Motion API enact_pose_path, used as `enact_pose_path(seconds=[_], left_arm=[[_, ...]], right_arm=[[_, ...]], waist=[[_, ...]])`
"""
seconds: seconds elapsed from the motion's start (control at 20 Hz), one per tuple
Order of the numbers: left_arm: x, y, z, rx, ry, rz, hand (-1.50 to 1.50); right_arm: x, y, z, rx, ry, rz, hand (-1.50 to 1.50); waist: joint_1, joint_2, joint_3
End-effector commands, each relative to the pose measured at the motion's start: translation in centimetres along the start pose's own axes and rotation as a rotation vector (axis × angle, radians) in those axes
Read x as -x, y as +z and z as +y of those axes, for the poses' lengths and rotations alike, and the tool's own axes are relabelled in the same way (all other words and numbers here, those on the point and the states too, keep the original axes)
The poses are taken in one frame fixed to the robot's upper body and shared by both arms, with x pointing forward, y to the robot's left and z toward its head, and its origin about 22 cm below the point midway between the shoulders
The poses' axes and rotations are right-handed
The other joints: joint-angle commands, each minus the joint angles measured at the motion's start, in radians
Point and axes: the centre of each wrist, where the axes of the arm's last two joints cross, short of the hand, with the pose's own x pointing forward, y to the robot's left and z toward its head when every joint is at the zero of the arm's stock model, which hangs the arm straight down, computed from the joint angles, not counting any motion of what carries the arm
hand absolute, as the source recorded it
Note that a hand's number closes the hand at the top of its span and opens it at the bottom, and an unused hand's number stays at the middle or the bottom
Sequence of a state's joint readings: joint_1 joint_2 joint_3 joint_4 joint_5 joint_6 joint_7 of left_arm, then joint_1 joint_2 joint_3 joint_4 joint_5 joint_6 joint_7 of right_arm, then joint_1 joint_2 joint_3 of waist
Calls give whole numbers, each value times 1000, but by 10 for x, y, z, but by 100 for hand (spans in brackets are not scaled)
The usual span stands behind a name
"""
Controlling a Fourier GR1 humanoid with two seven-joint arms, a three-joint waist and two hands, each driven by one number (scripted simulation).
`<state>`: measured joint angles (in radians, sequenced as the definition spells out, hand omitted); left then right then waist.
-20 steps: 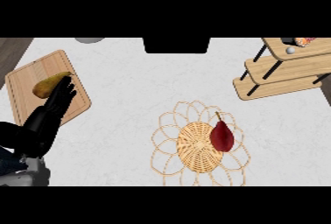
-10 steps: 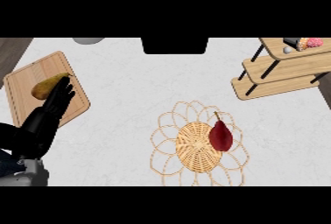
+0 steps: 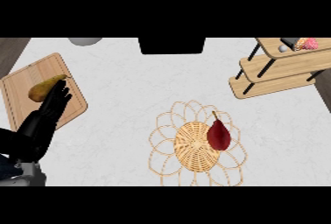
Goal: Pick the cupcake from the placemat and place it in the tiered shelf
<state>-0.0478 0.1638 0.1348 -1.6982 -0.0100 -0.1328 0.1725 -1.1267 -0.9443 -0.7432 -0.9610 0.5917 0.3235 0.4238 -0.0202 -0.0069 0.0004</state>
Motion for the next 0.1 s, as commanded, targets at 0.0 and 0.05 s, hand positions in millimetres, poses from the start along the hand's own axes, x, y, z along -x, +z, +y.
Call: enact_pose_path(seconds=[0.0,0.05], left_arm=[[-3,1,-13,3,7,-4,0],[7,0,-11,12,-13,4,0]], right_arm=[[28,9,-59,-32,-91,20,-150],[35,9,-74,-32,-117,4,-150]], waist=[[-5,-1,1],[-2,2,0]])
